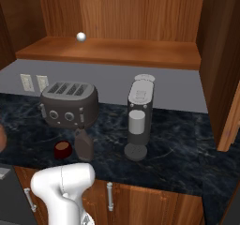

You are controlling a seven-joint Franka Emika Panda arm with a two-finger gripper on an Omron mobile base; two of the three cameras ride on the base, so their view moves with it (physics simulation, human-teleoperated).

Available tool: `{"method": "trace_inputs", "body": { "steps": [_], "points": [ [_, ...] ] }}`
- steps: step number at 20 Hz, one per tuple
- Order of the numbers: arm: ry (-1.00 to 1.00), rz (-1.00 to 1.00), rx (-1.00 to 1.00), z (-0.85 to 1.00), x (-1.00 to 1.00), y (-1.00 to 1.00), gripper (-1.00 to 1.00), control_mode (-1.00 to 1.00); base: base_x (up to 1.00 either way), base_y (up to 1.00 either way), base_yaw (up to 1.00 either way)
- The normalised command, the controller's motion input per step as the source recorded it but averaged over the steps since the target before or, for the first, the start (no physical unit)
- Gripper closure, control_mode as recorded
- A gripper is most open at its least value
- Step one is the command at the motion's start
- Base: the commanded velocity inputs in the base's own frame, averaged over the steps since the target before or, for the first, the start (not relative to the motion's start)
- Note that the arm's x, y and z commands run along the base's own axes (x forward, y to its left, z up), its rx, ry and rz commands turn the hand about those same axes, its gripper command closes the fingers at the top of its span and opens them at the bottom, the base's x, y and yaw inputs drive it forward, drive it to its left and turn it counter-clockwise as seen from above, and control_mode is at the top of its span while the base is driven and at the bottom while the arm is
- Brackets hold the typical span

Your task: Pick the syrup bottle and honey bottle from the cabinet and place them next to the mug.

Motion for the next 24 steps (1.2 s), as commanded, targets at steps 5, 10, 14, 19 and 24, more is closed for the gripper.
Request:
{"method": "trace_inputs", "body": {
  "steps": [5,10,14,19,24],
  "points": [
    [0.0,0.0,0.0,-0.18,0.31,-0.17,1.0,-1.0,0.0,0.0,0.0],
    [-0.01,0.01,0.0,-0.61,0.65,-0.39,1.0,-1.0,0.0,0.0,0.0],
    [-0.05,0.01,0.0,-0.6,0.53,-0.32,1.0,-1.0,0.0,0.0,0.0],
    [-0.08,0.03,0.0,-0.39,0.31,-0.09,1.0,-1.0,0.0,0.0,0.0],
    [-0.11,0.03,0.0,-0.39,0.24,0.0,1.0,-1.0,0.0,0.0,0.0]
  ]
}}
